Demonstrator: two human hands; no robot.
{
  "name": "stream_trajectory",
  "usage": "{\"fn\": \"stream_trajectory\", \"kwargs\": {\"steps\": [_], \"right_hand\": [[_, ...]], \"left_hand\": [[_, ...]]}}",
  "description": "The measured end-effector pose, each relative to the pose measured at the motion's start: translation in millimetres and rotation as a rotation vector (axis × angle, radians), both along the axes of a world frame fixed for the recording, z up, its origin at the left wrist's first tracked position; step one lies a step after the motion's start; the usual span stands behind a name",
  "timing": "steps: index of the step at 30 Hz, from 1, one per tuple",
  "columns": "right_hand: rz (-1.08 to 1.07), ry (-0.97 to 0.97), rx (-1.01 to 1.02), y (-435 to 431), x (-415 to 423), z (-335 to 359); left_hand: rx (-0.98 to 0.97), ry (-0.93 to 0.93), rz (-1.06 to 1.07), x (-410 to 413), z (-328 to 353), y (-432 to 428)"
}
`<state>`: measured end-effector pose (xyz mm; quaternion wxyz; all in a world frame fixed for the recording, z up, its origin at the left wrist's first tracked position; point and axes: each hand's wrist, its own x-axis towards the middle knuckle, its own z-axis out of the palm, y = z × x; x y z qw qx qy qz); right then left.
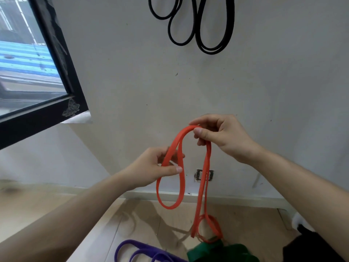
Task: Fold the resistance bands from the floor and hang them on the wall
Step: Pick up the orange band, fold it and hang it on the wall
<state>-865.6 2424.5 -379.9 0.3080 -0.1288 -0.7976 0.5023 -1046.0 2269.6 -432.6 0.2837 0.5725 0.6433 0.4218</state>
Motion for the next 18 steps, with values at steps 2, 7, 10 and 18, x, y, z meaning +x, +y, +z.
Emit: {"fn": "stream_trajectory", "kwargs": {"steps": [2,7,10,18], "right_hand": [[-0.045,0.03,-0.005,5.4,2.5,1.0],[-0.236,0.082,-0.018,26.3,11.2,1.9],[-0.316,0.071,-0.021,39.9,16.0,-3.6],[-0.371,0.007,0.013,62.2,26.3,-19.3]], "left_hand": [[-0.028,-0.025,0.021,-5.3,-4.6,-1.3],[-0.066,-0.059,0.12,-22.9,-18.1,-5.0],[-0.053,-0.116,0.188,-28.0,-19.4,-5.8],[0.007,-0.12,0.41,-31.2,-21.7,4.1]]}}
